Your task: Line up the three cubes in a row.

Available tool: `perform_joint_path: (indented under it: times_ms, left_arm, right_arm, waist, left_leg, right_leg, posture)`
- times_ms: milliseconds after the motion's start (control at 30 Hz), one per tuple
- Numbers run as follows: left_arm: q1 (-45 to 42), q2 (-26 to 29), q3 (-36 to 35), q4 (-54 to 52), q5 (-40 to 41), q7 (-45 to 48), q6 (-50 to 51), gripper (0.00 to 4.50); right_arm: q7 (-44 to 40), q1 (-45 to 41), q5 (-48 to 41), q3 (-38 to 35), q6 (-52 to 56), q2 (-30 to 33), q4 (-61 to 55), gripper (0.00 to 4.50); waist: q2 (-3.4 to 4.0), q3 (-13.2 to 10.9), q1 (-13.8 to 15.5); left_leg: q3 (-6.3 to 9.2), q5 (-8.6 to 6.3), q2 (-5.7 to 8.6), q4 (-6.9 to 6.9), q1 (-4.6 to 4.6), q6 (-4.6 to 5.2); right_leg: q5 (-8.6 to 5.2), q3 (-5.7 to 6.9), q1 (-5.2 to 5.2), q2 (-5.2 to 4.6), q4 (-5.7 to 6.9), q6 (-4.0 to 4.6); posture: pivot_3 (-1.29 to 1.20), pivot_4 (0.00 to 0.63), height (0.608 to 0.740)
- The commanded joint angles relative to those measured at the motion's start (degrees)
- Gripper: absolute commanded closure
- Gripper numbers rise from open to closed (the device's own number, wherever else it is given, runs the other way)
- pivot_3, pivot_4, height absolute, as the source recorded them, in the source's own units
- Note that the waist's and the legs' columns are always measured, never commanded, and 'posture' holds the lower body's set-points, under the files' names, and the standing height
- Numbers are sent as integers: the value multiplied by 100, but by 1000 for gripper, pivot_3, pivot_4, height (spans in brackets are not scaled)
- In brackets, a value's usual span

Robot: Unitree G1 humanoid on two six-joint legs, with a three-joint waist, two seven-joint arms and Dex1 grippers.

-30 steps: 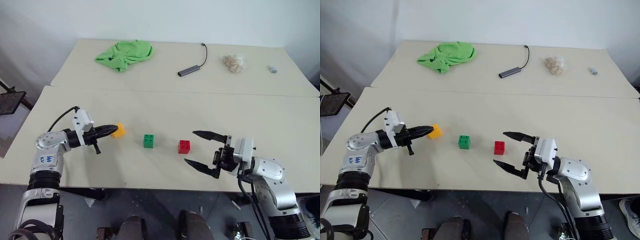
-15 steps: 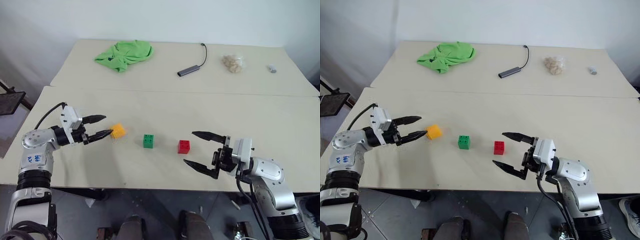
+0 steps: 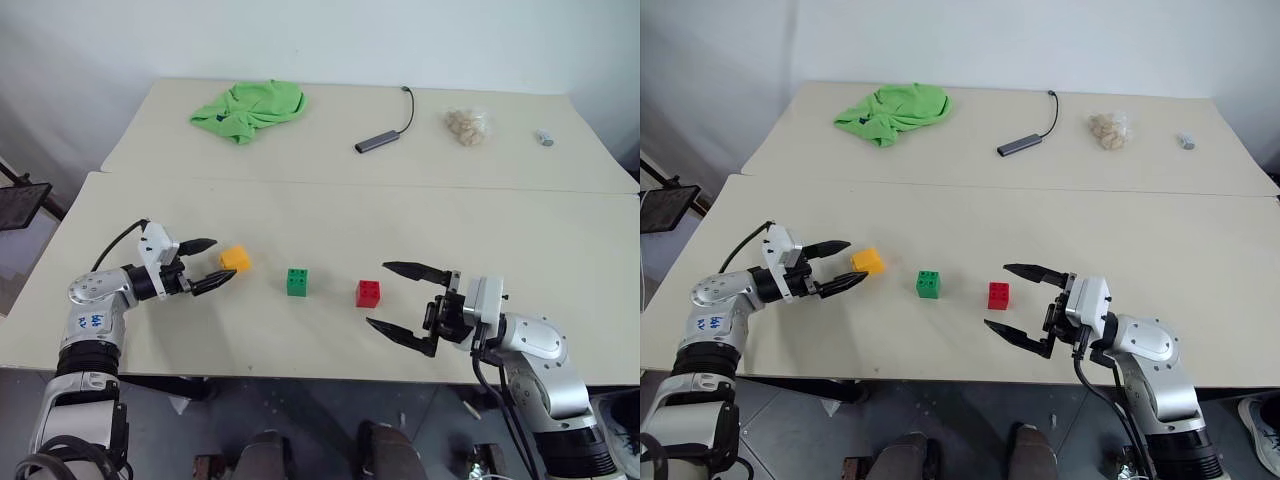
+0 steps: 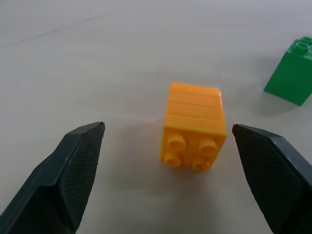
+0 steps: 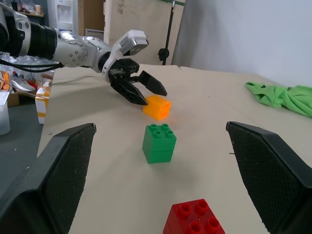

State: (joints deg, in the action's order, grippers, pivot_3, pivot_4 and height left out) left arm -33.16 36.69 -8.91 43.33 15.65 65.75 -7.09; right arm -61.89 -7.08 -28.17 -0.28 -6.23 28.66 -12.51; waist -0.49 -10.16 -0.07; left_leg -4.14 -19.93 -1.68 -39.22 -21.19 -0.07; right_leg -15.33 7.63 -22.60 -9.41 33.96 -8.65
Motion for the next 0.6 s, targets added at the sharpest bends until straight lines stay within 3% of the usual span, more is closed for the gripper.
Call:
perform_joint_path:
  times_ms: [33,233,433,600]
  left_arm:
    - [-96,59,29,29,-54,100,-99,1191]
    - [-203,177,61,59,-83,301,-214,3055]
    - [-461,757,412,-41,-379,1234,-469,3057]
    - [-1457,1479,1030,96,-887,2227,-345,3057]
  right_arm:
    - [-6,-12,-57,-66,-40,23,-82,0]
    - [33,-60,-18,-25,-74,-38,-40,0]
    - [28,-93,11,17,-95,-93,10,0]
    - [-67,-71,-34,28,-79,-75,62,0]
  waist:
    - [0,0,0]
    - [0,0,-1]
    - [0,0,-6]
    - [-1,-1,21]
  left_leg:
    - [0,0,0,0,-1,0]
    - [0,0,0,0,-1,0]
    - [-1,0,0,1,0,0]
    - [-2,0,1,1,-6,0]
  right_leg:
    - [0,0,0,0,-1,0]
    - [0,0,0,0,0,0]
    - [0,0,0,0,0,0]
    - [0,0,-4,1,-1,0]
  posture:
    - [0,150,740]
    - [0,150,740]
    - [0,150,740]
    - [0,150,740]
